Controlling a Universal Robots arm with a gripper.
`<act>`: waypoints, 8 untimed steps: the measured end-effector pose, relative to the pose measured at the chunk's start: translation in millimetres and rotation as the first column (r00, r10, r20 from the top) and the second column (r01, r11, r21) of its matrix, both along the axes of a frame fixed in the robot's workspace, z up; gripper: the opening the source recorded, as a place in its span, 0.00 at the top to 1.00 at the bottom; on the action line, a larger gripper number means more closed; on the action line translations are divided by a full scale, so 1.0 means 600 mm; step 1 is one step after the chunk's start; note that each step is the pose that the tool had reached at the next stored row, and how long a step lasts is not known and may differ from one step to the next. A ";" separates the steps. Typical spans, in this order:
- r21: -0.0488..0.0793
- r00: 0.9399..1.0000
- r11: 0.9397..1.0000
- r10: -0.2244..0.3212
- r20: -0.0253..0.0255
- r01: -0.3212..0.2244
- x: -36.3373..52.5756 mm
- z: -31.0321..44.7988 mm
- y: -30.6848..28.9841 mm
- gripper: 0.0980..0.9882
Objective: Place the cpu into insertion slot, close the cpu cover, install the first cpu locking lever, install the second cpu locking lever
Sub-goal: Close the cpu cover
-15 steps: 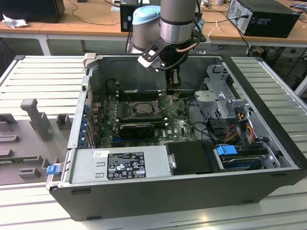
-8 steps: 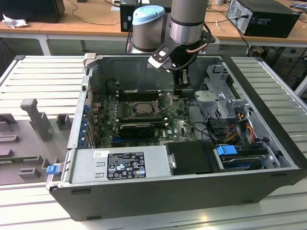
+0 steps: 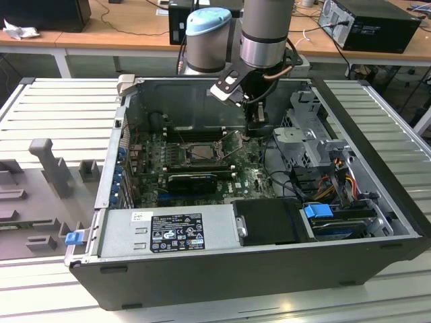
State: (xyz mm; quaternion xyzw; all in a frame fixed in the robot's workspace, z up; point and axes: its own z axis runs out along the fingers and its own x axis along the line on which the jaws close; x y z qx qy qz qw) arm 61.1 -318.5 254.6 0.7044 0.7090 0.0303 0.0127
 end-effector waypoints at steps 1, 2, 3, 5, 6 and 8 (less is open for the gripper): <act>0.004 1.000 1.000 0.000 -0.003 0.000 0.001 -0.001 0.0001 0.99; 0.012 1.000 1.000 0.000 -0.008 0.000 0.004 -0.002 0.0001 0.99; 0.016 1.000 1.000 0.000 -0.014 0.000 0.005 -0.003 0.0002 0.99; 0.017 1.000 1.000 0.000 -0.028 0.000 0.006 -0.008 0.0001 0.99; 0.017 0.999 1.000 0.000 -0.032 0.000 0.007 -0.011 0.0001 0.99; 0.017 0.999 1.000 0.000 -0.042 0.001 0.007 -0.014 0.0001 0.99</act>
